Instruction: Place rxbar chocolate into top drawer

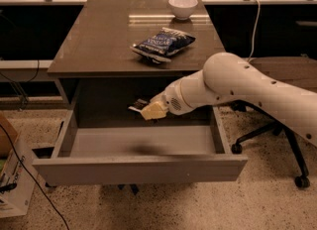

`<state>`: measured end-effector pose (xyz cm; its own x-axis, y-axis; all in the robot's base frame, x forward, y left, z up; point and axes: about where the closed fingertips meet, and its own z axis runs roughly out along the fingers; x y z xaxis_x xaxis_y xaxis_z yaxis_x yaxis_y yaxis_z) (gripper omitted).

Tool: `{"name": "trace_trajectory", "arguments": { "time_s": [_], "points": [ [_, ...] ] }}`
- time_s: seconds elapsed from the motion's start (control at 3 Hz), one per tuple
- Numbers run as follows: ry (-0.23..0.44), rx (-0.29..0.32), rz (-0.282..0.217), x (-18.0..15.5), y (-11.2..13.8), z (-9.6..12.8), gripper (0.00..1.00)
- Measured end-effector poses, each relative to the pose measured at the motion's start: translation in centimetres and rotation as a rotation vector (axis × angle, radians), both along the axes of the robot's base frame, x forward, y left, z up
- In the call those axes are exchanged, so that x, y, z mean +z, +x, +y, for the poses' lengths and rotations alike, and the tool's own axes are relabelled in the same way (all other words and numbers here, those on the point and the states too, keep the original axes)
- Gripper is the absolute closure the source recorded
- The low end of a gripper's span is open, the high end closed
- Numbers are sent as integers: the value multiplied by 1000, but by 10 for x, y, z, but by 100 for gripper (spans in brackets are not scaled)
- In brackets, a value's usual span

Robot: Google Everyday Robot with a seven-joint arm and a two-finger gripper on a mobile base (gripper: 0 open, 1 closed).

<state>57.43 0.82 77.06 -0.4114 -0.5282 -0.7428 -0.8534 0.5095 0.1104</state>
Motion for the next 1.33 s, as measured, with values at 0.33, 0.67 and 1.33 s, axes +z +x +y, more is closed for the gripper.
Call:
{"name": "trace_trajectory", "arguments": {
  "time_s": [0.33, 0.67, 1.33],
  "points": [
    [-13, -26, 64, -34, -1, -23, 100],
    [2, -65, 119, -68, -5, -53, 84],
    [40, -106, 159, -102, -7, -92, 38]
  ]
}}
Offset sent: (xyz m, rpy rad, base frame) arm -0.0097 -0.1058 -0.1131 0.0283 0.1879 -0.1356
